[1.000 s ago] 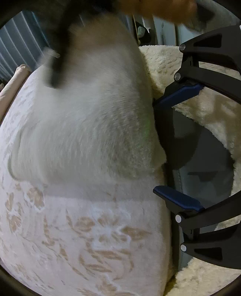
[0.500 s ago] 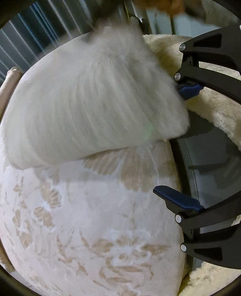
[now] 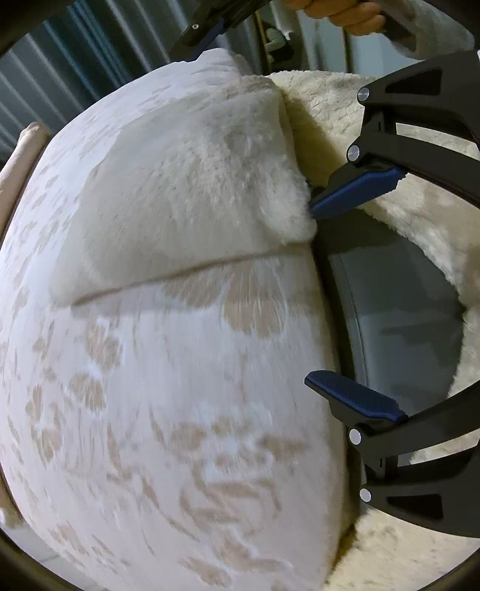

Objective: Fold small clothes

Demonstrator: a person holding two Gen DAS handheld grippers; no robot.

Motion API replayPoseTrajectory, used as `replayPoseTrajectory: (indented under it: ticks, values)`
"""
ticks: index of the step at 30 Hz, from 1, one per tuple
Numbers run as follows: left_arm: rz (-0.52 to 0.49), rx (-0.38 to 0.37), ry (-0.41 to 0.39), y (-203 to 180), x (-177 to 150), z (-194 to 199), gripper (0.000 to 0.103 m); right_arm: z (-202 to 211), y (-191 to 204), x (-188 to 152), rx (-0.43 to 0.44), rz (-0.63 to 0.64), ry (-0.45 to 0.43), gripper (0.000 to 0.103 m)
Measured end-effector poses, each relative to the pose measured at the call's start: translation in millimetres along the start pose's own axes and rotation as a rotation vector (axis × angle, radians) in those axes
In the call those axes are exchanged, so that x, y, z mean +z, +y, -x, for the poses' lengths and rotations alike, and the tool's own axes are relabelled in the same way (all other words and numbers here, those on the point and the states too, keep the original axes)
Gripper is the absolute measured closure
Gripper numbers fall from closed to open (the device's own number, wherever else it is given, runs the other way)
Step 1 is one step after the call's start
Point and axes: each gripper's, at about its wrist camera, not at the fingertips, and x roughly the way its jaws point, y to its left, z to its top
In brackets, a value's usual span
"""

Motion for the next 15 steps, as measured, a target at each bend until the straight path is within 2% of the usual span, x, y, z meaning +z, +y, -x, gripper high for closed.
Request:
replayPoseTrajectory:
  ticks: [4,5,6,8,10,12,14,15]
  values:
    - [0.098,0.038,-0.075,31,2,32,0.022,-7,55,-4,0.123,0.091,0.019,0.076]
    - [0.124,0.046,-0.094,38,2,38,0.022,-14,69,-10,0.150,0.118,0.028,0.073]
    - [0.144,0.055,-0.109,43,7,41,0.022,-23,79,-15,0.155,0.138,0.046,0.069]
    - [0.171,0.068,-0.147,56,8,52,0.022,-56,91,-34,0.158,0.185,0.161,0.069]
    - [0.173,0.074,-0.158,57,14,54,0.022,-94,96,-68,0.125,0.250,0.277,0.069]
    - [0.165,0.073,-0.160,57,19,55,0.022,-91,103,-79,0.115,0.308,0.245,0.068]
    - [0.155,0.048,-0.164,51,25,55,0.022,-79,112,-71,0.090,0.357,0.250,0.069]
    - [0.134,0.034,-0.177,43,29,55,0.022,-71,111,-62,0.097,0.340,0.236,0.069]
